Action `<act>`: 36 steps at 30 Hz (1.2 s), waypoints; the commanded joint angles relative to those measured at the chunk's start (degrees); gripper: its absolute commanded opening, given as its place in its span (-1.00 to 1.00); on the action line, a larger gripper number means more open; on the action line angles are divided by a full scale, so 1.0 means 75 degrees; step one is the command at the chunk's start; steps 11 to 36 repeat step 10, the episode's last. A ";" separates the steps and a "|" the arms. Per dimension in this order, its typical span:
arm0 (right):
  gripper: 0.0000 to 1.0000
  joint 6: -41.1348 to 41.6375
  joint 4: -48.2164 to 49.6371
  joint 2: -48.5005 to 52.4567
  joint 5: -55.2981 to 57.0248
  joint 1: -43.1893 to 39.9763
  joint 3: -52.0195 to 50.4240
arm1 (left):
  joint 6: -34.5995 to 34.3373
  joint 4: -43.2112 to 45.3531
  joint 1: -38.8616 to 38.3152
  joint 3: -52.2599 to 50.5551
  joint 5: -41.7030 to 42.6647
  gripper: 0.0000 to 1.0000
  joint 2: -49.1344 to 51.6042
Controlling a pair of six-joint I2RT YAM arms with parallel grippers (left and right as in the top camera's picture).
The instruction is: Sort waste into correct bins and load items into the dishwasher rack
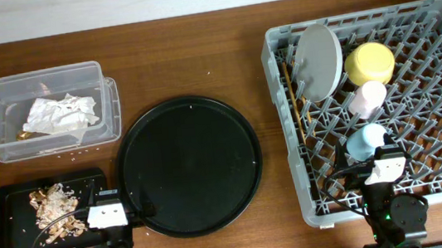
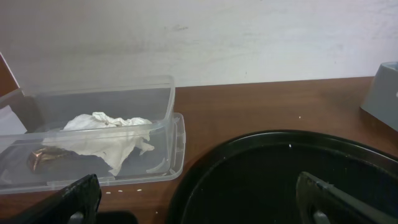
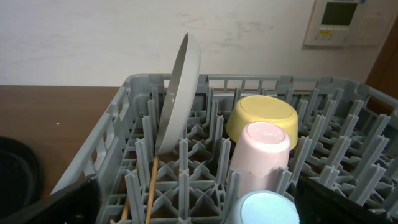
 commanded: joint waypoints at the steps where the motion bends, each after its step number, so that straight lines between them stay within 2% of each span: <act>1: 0.97 0.0017 -0.0041 -0.0058 0.0061 -0.0050 -0.0055 | 0.0152 -0.0009 0.0000 -0.0044 -0.0003 0.98 -0.0044; 36: 0.97 0.0017 -0.0041 -0.0058 0.0061 -0.0050 -0.0055 | 0.0152 -0.0009 0.0000 -0.0044 -0.0003 0.98 -0.0044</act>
